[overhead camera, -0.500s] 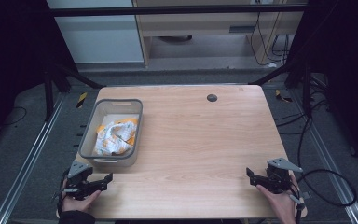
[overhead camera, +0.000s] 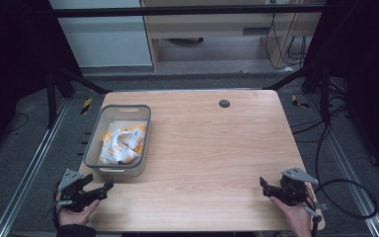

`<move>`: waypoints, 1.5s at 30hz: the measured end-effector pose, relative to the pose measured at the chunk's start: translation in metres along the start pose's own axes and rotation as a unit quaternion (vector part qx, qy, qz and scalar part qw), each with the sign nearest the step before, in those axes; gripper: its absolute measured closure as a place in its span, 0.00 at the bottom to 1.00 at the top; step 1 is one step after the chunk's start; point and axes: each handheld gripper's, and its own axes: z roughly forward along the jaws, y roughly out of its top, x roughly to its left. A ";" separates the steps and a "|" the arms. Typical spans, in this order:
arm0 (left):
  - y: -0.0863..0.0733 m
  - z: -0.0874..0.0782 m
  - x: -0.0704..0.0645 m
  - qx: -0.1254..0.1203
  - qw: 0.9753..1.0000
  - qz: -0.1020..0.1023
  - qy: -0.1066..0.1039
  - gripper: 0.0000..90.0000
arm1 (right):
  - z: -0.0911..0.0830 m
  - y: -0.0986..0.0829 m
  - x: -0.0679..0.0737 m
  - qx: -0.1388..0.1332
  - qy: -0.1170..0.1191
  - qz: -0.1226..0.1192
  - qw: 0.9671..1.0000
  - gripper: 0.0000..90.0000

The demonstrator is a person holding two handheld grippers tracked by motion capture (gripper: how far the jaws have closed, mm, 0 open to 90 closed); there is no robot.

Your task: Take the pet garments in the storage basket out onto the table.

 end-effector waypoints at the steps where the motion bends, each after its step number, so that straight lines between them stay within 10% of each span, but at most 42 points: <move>1: 0.001 -0.001 -0.001 -0.001 1.000 0.001 0.000 0.17 | 0.000 0.000 0.000 0.000 0.000 0.000 1.000 0.14; 45: 0.089 -0.013 0.002 -0.047 0.998 0.029 -0.006 0.18 | 0.000 -0.001 -0.005 -0.006 -0.005 0.007 1.000 0.13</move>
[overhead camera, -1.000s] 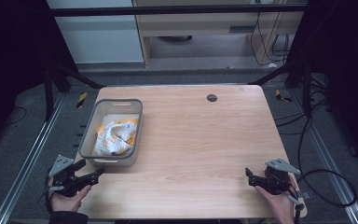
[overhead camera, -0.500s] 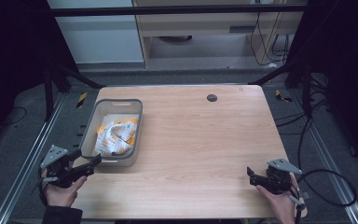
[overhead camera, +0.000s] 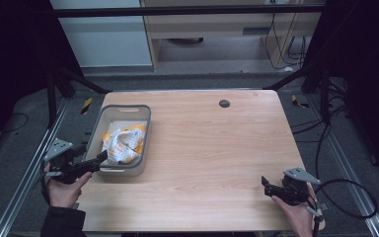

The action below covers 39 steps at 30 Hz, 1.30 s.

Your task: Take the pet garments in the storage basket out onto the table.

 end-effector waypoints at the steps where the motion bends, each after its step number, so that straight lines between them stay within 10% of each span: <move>1: 0.002 0.000 0.001 0.001 1.000 0.000 0.001 0.18 | 0.000 0.000 0.000 0.000 0.000 0.000 1.000 0.13; 39: 0.043 0.075 0.004 0.111 0.993 0.038 0.020 0.18 | 0.002 -0.001 -0.002 0.007 0.007 0.004 1.000 0.13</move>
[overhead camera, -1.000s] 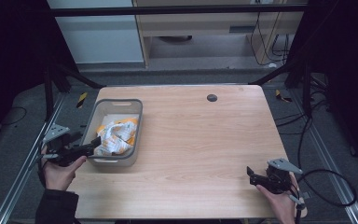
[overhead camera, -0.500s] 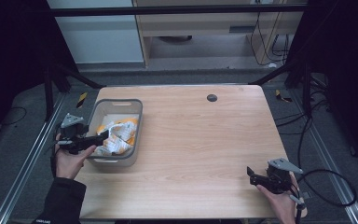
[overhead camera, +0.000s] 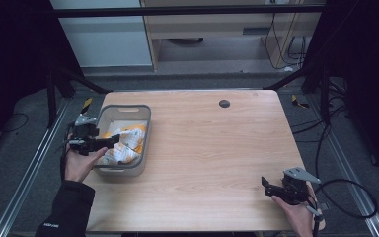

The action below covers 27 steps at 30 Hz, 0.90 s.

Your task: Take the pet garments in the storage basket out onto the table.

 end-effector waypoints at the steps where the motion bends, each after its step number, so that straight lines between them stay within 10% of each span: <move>1: 0.001 0.002 0.000 0.004 1.000 0.001 0.000 0.18 | 0.000 0.000 0.000 0.001 0.001 0.000 1.000 0.13; 27: 0.006 0.043 0.003 0.079 0.997 0.014 0.016 0.29 | 0.002 -0.001 0.001 0.010 0.008 0.000 1.000 0.13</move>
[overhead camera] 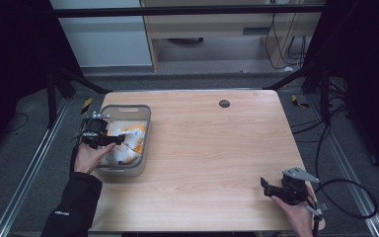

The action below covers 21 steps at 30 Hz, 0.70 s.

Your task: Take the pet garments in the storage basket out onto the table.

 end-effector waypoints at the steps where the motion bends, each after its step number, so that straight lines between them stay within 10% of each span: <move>1: 0.000 0.003 -0.001 0.007 1.000 0.003 0.002 0.30 | 0.001 0.000 0.000 0.000 0.000 -0.003 1.000 0.13; 21: -0.003 0.020 0.000 0.065 0.998 -0.006 0.004 0.61 | 0.002 -0.001 0.001 0.008 0.007 -0.005 1.000 0.13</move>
